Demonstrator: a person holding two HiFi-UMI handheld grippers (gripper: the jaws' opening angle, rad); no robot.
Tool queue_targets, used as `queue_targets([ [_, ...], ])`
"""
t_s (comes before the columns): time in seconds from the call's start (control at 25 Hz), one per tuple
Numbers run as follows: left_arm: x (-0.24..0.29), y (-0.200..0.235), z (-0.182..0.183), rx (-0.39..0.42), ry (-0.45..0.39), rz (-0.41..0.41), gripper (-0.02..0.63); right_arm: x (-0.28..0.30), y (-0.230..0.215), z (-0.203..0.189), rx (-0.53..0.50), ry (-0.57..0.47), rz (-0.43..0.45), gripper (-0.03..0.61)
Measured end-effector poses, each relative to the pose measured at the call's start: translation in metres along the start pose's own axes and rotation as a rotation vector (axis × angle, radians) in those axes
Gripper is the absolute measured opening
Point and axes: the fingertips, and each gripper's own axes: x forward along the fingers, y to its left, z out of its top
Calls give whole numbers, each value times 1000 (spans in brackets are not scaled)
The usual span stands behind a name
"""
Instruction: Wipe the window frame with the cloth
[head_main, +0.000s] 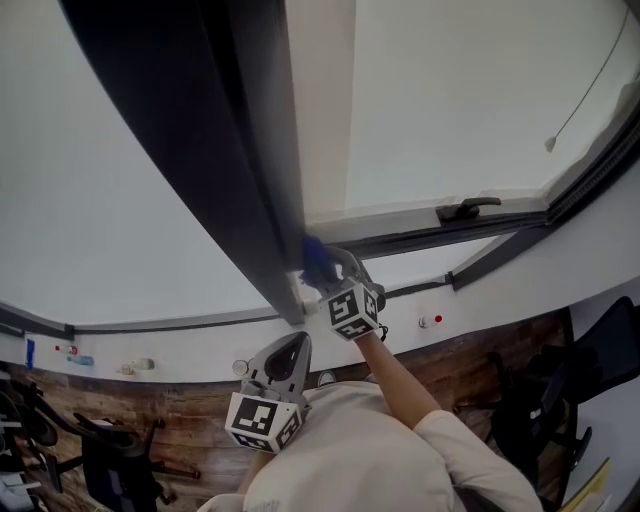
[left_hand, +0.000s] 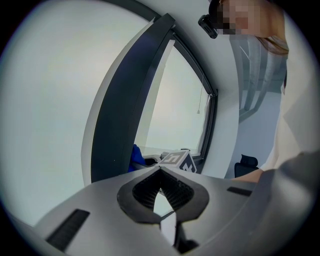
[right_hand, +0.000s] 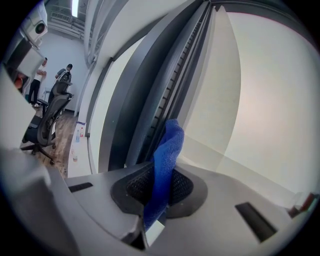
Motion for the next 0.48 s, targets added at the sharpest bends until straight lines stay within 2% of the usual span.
queue_targets([
  [0.48,7,-1,1,7,22,-51,8,-5,-11,-6,32,15,-33,44],
])
